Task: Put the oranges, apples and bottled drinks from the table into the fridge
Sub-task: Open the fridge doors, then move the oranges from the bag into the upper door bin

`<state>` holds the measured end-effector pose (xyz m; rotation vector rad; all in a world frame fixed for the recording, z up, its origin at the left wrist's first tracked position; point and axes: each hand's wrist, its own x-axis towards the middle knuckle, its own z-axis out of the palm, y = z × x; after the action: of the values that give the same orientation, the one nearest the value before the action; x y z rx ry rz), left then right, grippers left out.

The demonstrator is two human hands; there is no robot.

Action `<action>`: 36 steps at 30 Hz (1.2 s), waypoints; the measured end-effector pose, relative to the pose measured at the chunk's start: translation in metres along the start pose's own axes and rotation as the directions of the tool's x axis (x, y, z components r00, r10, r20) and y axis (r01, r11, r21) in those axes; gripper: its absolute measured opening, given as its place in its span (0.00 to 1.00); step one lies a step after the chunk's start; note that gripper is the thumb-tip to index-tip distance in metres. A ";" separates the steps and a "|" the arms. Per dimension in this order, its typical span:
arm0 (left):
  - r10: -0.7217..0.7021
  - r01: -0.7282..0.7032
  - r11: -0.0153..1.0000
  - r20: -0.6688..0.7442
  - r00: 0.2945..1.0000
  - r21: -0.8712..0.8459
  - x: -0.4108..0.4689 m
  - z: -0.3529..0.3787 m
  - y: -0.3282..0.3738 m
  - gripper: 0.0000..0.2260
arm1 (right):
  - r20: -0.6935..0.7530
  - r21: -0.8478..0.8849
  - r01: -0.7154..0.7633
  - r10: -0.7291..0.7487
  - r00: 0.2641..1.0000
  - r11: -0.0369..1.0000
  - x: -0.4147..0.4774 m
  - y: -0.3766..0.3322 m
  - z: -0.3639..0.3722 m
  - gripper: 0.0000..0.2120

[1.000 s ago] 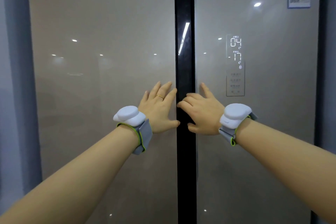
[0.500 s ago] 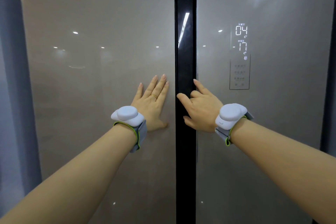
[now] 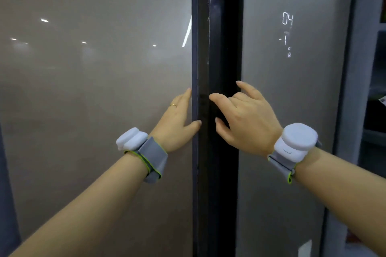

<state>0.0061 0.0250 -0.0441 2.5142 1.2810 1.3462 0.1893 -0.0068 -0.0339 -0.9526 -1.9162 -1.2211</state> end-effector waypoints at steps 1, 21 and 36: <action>-0.003 0.003 0.997 0.011 1.000 -0.074 0.000 0.003 0.001 0.35 | 0.005 0.004 -0.031 0.031 1.000 1.000 -0.003 -0.003 -0.008 0.17; 0.595 -0.468 0.687 0.062 0.801 -0.555 -0.013 0.050 0.031 0.28 | 0.270 -0.417 -0.203 0.334 0.903 0.886 -0.062 -0.071 -0.103 0.14; 0.571 -0.401 0.756 0.222 0.791 -0.517 -0.017 0.110 0.059 0.21 | 0.384 -0.471 -0.310 0.509 0.771 0.825 -0.109 -0.063 -0.138 0.18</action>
<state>0.1160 0.0120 -0.1032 2.6542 0.1836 0.9781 0.2123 -0.1778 -0.1055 -1.9598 -1.6882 -1.1646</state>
